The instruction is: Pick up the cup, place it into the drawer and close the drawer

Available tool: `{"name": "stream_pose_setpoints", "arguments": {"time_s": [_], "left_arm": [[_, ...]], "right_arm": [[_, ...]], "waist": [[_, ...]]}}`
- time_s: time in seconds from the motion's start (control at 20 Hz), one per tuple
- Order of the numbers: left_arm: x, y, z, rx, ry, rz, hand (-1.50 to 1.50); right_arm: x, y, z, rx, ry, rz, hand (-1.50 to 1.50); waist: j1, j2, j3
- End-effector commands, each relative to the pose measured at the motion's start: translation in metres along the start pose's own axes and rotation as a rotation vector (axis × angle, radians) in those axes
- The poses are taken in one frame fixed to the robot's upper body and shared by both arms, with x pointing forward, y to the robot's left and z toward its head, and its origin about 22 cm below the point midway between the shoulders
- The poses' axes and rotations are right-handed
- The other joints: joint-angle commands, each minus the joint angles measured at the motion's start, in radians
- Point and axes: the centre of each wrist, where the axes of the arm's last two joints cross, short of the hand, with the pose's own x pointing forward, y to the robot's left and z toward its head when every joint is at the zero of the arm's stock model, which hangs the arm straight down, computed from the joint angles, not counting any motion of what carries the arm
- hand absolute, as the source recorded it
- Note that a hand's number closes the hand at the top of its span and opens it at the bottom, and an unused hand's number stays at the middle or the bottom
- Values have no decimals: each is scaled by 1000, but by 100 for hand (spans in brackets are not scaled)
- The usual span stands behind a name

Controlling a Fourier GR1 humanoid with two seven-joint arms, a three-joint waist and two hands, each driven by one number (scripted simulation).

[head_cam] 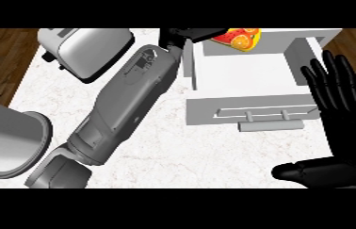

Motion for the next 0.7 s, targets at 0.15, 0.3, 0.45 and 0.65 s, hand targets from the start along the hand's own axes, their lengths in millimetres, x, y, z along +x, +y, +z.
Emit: {"name": "stream_pose_setpoints", "arguments": {"time_s": [0.15, 0.3, 0.45, 0.65], "left_arm": [[-18, -2, -2, -35, 41, -72, 150], [-22, -10, 5, -26, 50, -120, 150], [-21, -13, 3, -46, 68, -130, 150], [-19, -16, -1, -60, 91, -223, 150]], "right_arm": [[-5, 10, -6, 22, 6, -8, -150], [-5, 3, -13, 43, -5, -18, -150], [-5, 9, -16, 27, -12, -14, -150], [-7, 1, -19, 46, -6, -13, -150]], "waist": [[-12, 6, 0], [-49, 11, 1], [-46, 12, 1], [-51, 14, 1]]}}
